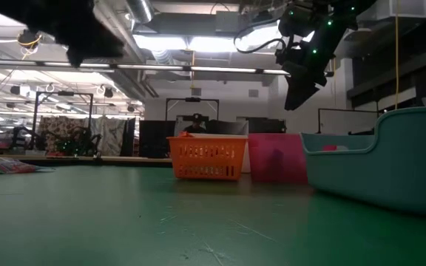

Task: Sort candy
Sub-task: Put the blue bag of candy into the red bin

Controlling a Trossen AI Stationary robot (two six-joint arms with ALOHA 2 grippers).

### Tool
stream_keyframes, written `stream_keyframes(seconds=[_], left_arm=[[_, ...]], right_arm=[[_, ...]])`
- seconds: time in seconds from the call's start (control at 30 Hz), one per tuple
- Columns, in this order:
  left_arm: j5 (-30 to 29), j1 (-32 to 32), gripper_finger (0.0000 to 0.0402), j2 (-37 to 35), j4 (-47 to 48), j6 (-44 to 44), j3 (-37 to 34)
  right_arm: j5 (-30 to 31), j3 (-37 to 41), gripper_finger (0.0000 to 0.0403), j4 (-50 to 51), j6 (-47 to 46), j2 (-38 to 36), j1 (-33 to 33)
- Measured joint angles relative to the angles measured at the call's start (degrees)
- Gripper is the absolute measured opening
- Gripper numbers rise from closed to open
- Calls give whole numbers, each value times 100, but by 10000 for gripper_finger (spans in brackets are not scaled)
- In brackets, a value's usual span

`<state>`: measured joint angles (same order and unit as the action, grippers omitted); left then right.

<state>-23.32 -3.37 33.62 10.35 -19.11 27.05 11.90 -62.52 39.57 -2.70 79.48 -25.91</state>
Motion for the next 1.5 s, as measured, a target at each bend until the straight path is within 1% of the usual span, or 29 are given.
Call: stream_keyframes(seconds=[0.17, 0.27, 0.4, 0.5, 0.63, 0.73, 1.0, 1.23, 1.37, 1.43, 1.5], left_arm=[[-7, 284, 182, -72, 1373, -526, 0], [243, 451, 201, -72, 2350, -1080, 0], [738, 624, 209, -42, 3536, -1616, 0], [891, 701, 206, 36, 4079, -1898, 0], [926, 787, 202, 249, 4048, -1972, -4], [956, 859, 202, 602, 4027, -1951, -4], [1427, 1304, 202, 1952, 4022, -1935, -4], [1513, 1759, 201, 3027, 3997, -1933, -4], [1582, 1880, 199, 3364, 3961, -1845, 27], [1674, 1904, 189, 3446, 3943, -1687, 31], [1788, 1909, 171, 3476, 3900, -1635, 28]], right_arm=[[-105, 0, 189, 0, -4, 0, 0], [-208, 0, 189, -3, -3, 0, 0], [-255, 0, 189, -4, -4, 0, 0], [-255, 0, 189, -5, -4, 0, 0], [-256, 0, 189, -7, -4, 0, 0], [-256, 0, 189, -7, -4, 0, 0], [-258, 0, 189, -9, -4, 0, 0], [-258, 0, 189, -9, -4, 0, 0], [-258, 0, 189, -9, -4, 0, 0], [-259, 0, 189, -9, -4, 0, 1], [-258, 0, 189, -11, -4, 0, 2]])
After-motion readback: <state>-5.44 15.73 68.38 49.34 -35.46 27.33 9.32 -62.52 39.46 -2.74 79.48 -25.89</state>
